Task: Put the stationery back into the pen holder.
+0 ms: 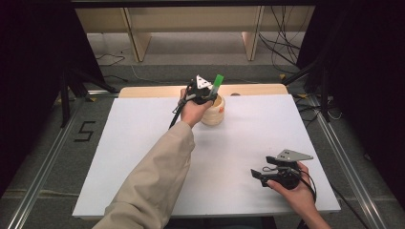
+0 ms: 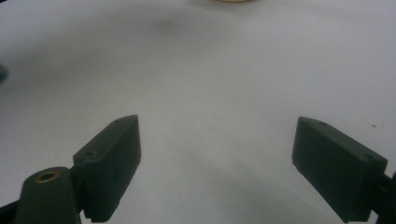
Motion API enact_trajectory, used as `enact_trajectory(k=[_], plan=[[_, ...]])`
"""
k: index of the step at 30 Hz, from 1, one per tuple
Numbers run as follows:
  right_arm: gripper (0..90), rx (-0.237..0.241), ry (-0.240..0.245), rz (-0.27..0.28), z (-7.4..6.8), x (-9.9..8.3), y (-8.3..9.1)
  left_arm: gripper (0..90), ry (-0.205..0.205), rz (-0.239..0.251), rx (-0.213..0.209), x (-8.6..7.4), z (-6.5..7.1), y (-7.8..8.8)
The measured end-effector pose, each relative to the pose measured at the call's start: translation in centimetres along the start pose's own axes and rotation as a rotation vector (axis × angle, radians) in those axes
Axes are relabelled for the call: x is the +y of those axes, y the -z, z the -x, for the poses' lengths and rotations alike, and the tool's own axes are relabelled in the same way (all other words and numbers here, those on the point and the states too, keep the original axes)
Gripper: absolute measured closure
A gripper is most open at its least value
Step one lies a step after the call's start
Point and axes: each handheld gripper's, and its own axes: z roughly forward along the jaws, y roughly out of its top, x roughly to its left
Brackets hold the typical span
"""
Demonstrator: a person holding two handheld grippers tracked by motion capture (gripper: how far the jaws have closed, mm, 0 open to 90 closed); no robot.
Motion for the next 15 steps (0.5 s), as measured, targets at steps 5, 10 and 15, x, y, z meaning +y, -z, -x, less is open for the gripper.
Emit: enact_trajectory(k=[5, 10, 15], plan=[[16.5, 0.001, 0.001, 0.002, 0.0, 0.0, 0.0, 58.3, -0.002, -0.014, 0.002, -0.3, 0.1, 0.0], [16.5, 0.001, 0.002, 0.002, -0.1, 0.0, 0.0, 52.1, -0.001, -0.013, 0.007, 0.2, 0.1, 1.1], [16.5, -0.003, 0.005, 0.001, -0.1, 0.0, 0.0, 43.1, -0.018, -0.036, -0.017, 0.9, 0.6, 3.0]])
